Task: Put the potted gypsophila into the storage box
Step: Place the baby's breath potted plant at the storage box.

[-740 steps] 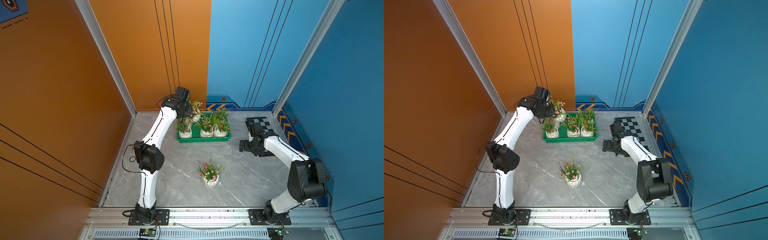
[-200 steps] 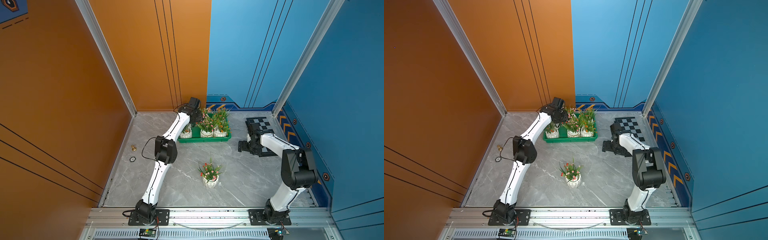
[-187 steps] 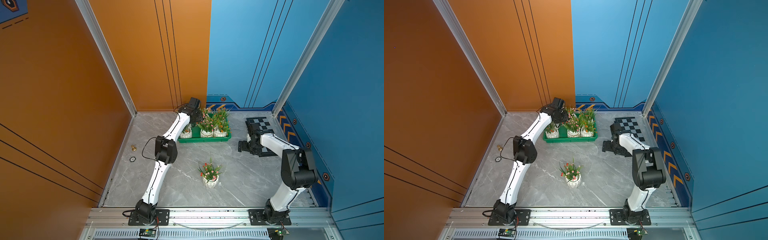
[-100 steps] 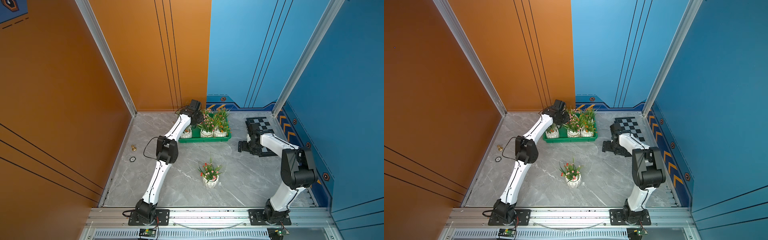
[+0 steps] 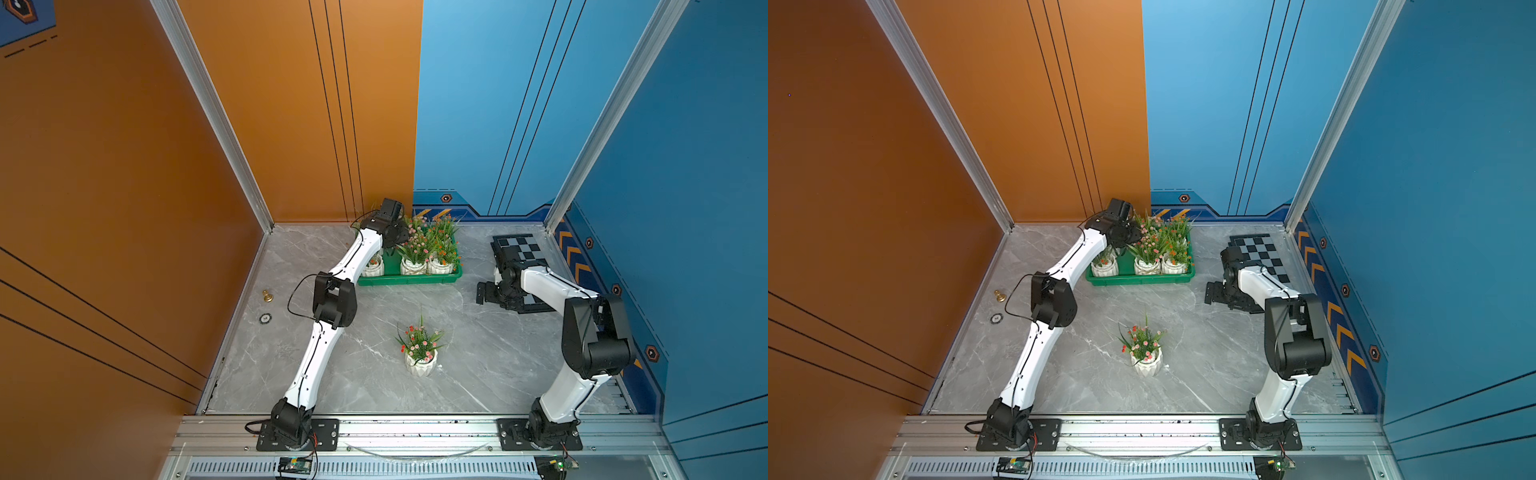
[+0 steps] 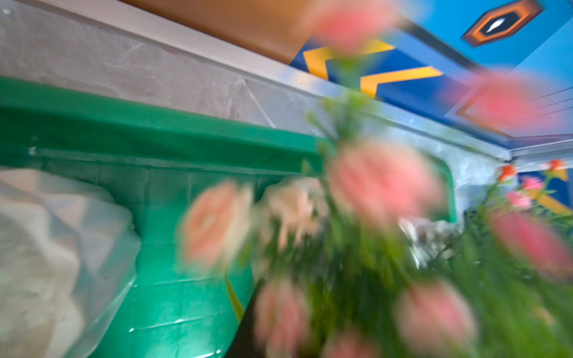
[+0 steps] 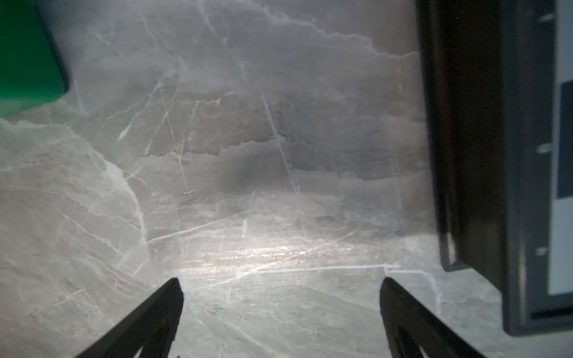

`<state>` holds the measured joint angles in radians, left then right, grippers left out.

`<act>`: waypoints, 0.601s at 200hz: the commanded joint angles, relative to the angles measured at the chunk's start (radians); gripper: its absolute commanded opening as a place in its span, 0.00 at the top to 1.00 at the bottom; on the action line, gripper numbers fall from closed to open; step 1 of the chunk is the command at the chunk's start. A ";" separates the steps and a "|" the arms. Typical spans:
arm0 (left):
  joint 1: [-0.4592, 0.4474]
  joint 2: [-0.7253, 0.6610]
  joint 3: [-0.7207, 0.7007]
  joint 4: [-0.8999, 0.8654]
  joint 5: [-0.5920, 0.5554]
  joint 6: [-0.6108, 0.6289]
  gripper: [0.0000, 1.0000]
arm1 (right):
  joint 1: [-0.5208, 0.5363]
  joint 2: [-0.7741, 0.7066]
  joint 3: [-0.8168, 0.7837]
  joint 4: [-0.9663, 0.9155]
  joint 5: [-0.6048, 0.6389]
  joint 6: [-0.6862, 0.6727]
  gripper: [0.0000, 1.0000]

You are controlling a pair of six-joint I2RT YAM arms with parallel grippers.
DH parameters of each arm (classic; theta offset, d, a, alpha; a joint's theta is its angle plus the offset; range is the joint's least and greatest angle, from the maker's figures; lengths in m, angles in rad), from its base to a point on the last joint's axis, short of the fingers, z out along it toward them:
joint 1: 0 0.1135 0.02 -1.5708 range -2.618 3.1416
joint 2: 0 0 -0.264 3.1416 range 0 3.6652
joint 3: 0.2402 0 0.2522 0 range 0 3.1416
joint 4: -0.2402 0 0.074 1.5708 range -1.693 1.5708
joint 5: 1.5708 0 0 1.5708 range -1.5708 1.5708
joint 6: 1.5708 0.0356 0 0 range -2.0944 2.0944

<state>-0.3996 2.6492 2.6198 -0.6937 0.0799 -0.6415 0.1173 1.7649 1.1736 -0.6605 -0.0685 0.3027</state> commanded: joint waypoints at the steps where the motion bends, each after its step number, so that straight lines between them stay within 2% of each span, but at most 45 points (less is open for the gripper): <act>1: -0.011 0.012 0.014 0.022 0.023 -0.006 0.81 | -0.005 0.011 0.014 0.010 -0.012 -0.019 0.00; 73: -0.010 -0.007 -0.007 0.023 0.018 0.004 0.75 | -0.005 0.004 0.014 0.011 -0.016 -0.016 0.00; 102: 0.002 -0.059 -0.064 0.021 0.002 0.020 0.71 | -0.005 -0.006 0.012 0.009 -0.017 -0.013 0.00; 120: 0.009 -0.108 -0.107 0.022 -0.014 0.036 0.65 | -0.005 -0.013 0.011 0.006 -0.017 -0.012 0.00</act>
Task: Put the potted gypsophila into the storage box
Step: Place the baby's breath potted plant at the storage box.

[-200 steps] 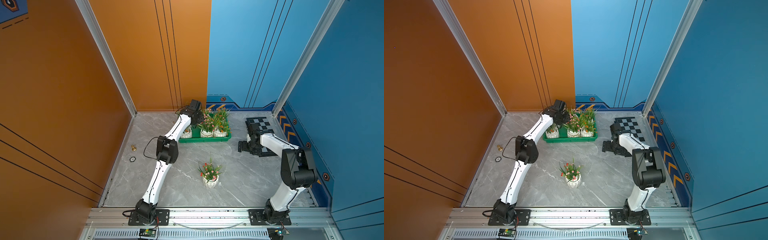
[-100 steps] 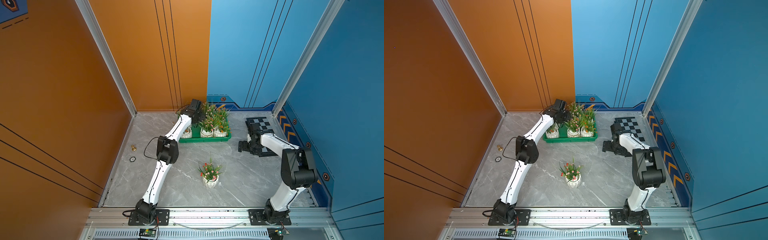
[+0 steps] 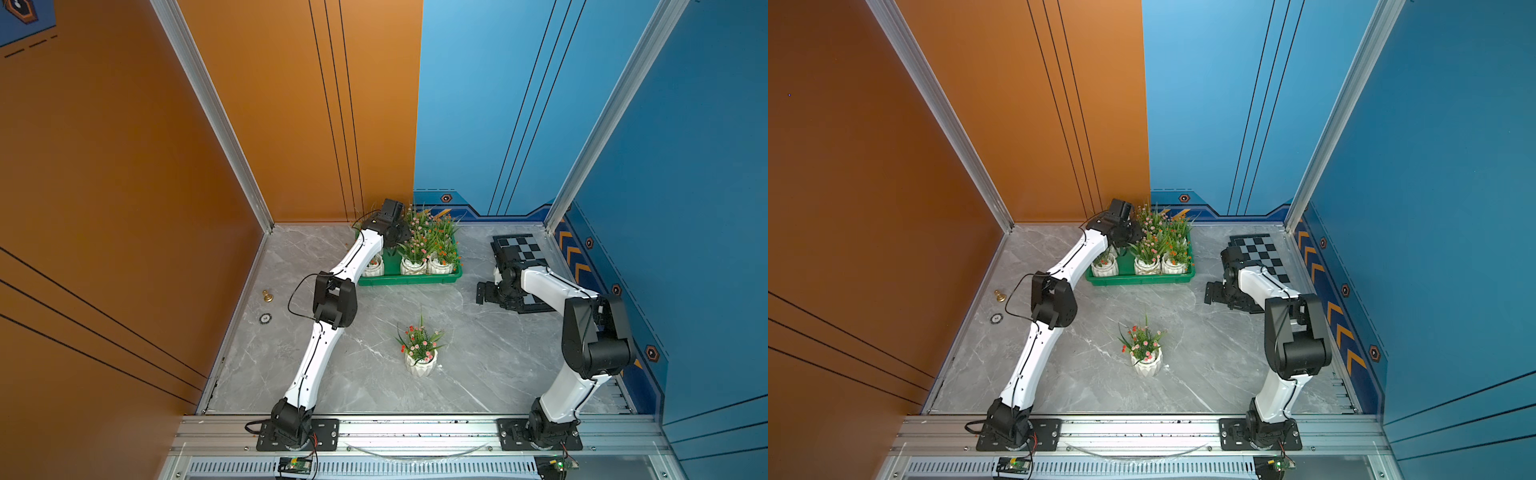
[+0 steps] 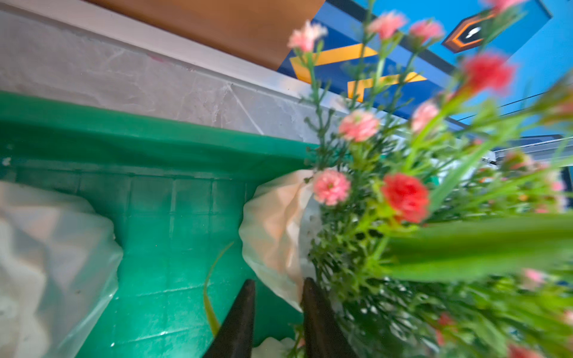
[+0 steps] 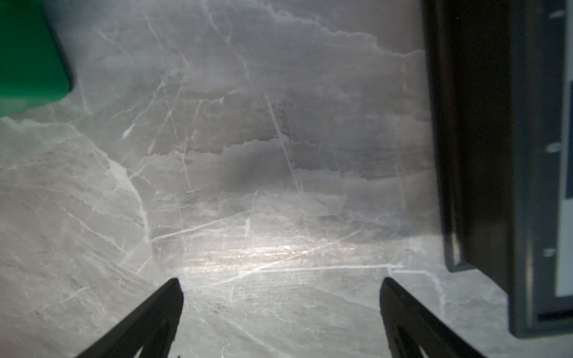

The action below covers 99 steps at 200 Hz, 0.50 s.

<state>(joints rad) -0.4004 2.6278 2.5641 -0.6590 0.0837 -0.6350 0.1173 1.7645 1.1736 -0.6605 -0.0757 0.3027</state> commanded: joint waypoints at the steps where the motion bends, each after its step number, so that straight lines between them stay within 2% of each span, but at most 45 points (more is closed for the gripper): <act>1: 0.009 -0.088 -0.054 -0.014 -0.018 0.031 0.64 | -0.005 -0.013 0.011 0.007 -0.010 -0.013 0.00; 65: 0.020 -0.255 -0.190 -0.013 -0.054 0.050 0.46 | 0.012 -0.039 0.016 -0.022 -0.006 -0.002 0.00; 99: 0.020 -0.340 -0.260 -0.013 -0.072 0.068 0.27 | 0.033 -0.052 0.039 -0.078 0.017 -0.010 0.00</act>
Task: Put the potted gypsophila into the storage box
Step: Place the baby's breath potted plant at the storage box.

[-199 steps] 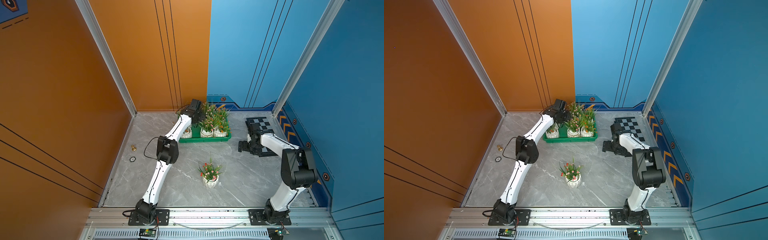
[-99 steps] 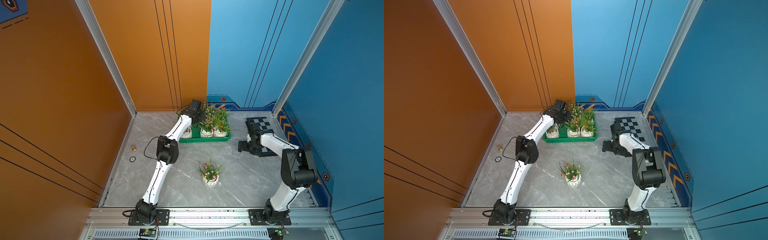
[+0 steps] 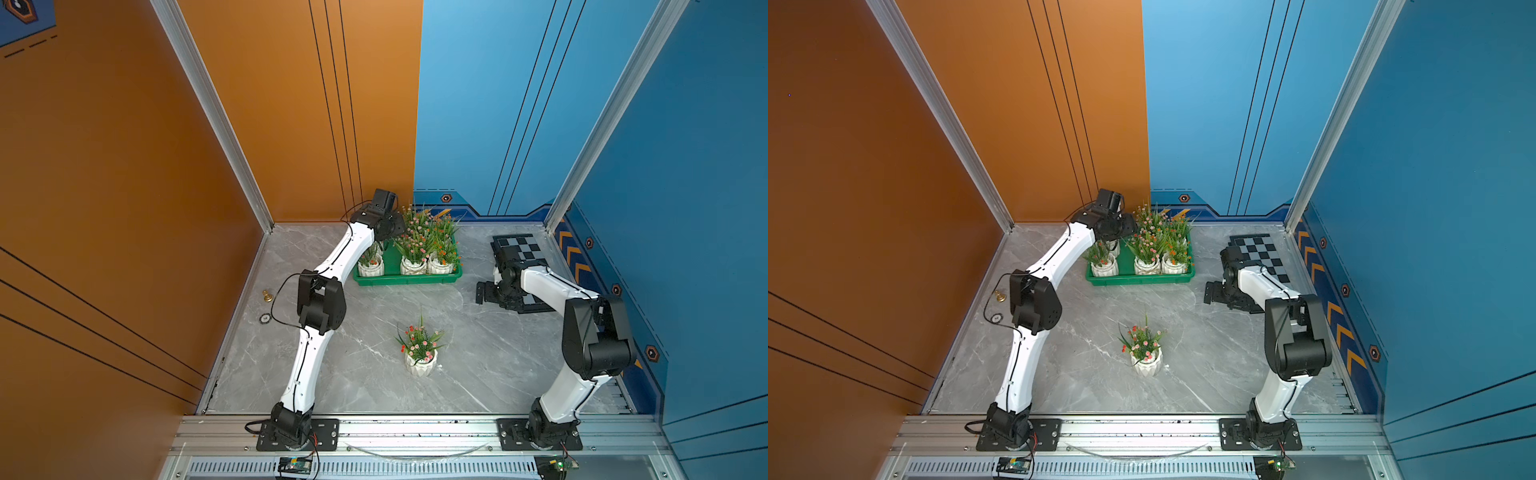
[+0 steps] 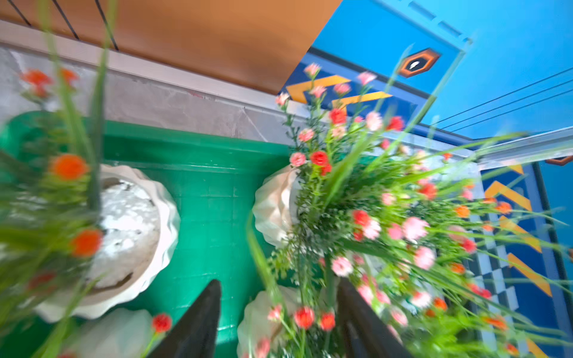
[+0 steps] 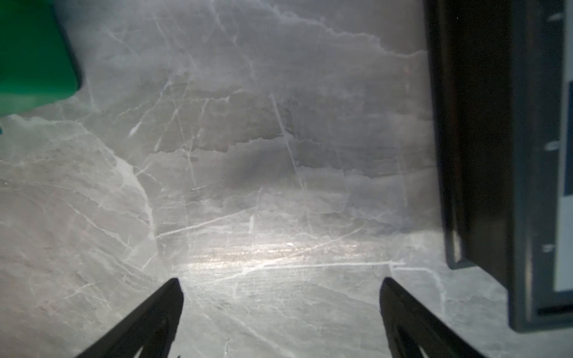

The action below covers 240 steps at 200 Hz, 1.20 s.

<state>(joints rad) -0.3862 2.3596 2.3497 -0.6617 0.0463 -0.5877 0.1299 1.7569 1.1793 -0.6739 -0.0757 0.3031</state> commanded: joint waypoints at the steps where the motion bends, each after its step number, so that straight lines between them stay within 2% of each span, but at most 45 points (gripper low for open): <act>1: 0.006 -0.075 -0.048 -0.011 -0.037 0.022 0.26 | 0.022 -0.046 0.033 -0.066 0.018 -0.010 0.00; 34: 0.012 -0.186 -0.141 -0.011 -0.063 0.049 0.00 | 0.047 -0.099 0.031 -0.083 0.044 -0.015 0.00; 71: 0.016 -0.339 -0.279 -0.012 -0.079 0.082 0.02 | 0.061 -0.149 0.014 -0.102 0.017 -0.022 0.00; 130: 0.029 -0.646 -0.605 -0.013 -0.111 0.125 0.02 | 0.089 -0.257 -0.065 -0.124 -0.061 -0.044 0.00; 159: 0.057 -0.781 -0.743 -0.030 -0.115 0.143 0.02 | 0.122 -0.320 -0.110 -0.157 -0.058 -0.051 0.02; 198: 0.081 -0.950 -0.941 -0.050 -0.130 0.147 0.02 | 0.205 -0.423 -0.162 -0.162 -0.049 -0.018 0.03; 240: 0.092 -1.073 -1.140 -0.091 -0.117 0.115 0.02 | 0.362 -0.509 -0.240 -0.136 0.011 0.060 0.06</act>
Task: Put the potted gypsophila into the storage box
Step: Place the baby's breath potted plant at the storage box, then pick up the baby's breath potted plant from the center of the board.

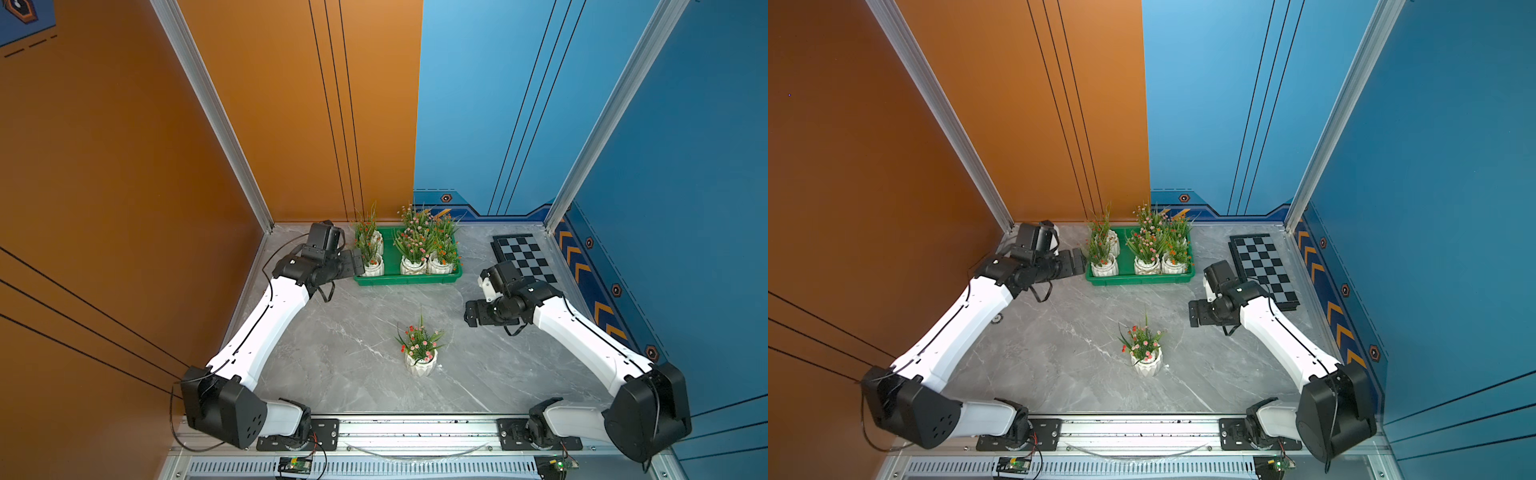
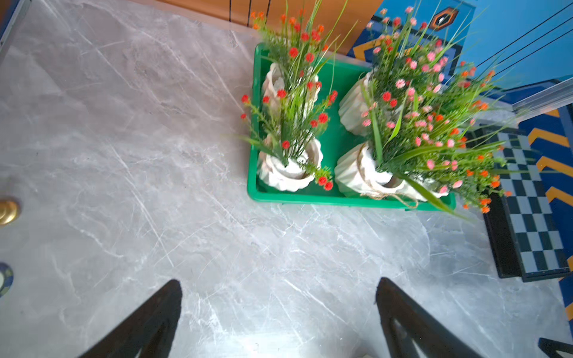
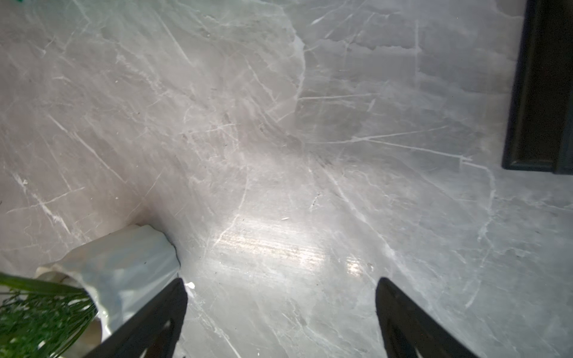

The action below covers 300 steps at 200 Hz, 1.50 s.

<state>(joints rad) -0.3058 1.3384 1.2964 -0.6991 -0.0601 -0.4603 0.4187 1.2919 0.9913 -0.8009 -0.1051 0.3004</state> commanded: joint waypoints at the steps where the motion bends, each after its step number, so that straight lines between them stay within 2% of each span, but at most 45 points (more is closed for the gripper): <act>1: 0.012 -0.055 -0.092 -0.055 -0.011 -0.014 0.02 | 0.078 -0.046 -0.054 -0.008 0.042 0.066 0.06; 54: 0.020 -0.179 -0.305 -0.063 -0.028 -0.095 0.02 | 0.321 -0.100 -0.132 0.060 0.104 0.221 0.09; 89: 0.024 -0.202 -0.362 -0.063 -0.022 -0.123 0.02 | 0.448 -0.093 -0.140 0.101 0.143 0.300 0.12; 114: 0.024 -0.214 -0.388 -0.063 -0.021 -0.141 0.02 | 0.502 -0.068 -0.143 0.139 0.154 0.332 0.15; 175: 0.025 -0.226 -0.393 -0.062 -0.024 -0.149 0.02 | 0.529 0.009 -0.117 0.174 0.150 0.330 0.22; 231: 0.025 -0.210 -0.394 -0.062 -0.024 -0.153 0.02 | 0.515 0.059 -0.079 0.175 0.145 0.297 0.41; 300: 0.029 -0.183 -0.389 -0.061 -0.024 -0.151 0.02 | 0.509 0.131 -0.039 0.178 0.121 0.279 0.53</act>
<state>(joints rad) -0.2878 1.1431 0.9142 -0.7517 -0.0643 -0.6037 0.9329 1.3941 0.9169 -0.6247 0.0231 0.5983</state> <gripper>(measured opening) 0.983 0.482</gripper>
